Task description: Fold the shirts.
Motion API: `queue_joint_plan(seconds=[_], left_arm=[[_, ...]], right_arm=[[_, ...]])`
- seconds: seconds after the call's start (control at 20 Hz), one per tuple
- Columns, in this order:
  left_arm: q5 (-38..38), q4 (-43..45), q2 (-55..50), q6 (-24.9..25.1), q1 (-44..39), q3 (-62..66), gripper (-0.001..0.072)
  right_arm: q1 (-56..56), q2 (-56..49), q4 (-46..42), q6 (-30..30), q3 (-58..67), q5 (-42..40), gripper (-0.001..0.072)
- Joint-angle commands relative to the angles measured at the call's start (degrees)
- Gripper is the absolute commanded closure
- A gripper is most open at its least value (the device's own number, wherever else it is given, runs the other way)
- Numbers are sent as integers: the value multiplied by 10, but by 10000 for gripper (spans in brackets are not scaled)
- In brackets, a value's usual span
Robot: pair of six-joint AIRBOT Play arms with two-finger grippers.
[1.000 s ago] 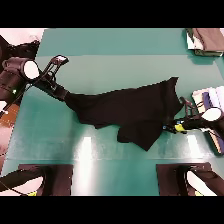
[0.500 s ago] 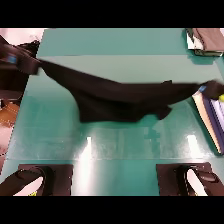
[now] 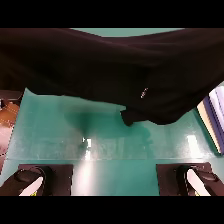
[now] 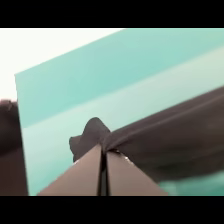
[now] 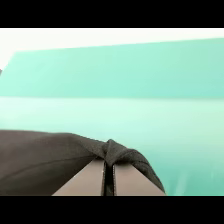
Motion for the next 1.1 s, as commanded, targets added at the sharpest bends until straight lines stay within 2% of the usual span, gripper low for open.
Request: queue_joint_plan(seconds=[0.0, 0.2, 0.3, 0.4, 0.5, 0.6, 0.65, 0.85, 1.05], left_arm=[[-30, -74, 23, -4, 0, 44, 686], [-47, -146, 39, -33, 0, 51, 686], [-52, -149, 39, -32, 0, 52, 686], [-56, -99, 37, -32, 0, 39, 686], [-74, 1, 30, -32, 0, -7, 686], [-85, 78, 16, -32, 0, -90, 686], [-74, 90, 8, -31, 0, -140, 686], [64, 89, -50, -31, 0, -358, 686], [201, 96, -135, -27, 1, -466, 685]], right_arm=[[-1, -35, -2, 12, 136, 69, 685], [-1, -57, -12, 40, 223, 102, 685], [-1, -66, -17, 59, 228, 103, 685], [-1, -73, -17, 65, 195, 103, 685], [0, -91, -11, 77, 144, 114, 685], [0, -124, -11, 80, 109, 136, 685], [0, -142, -11, 80, 96, 137, 685], [29, -230, -18, 57, 46, 110, 685], [72, -318, -18, 16, -11, 33, 685]])
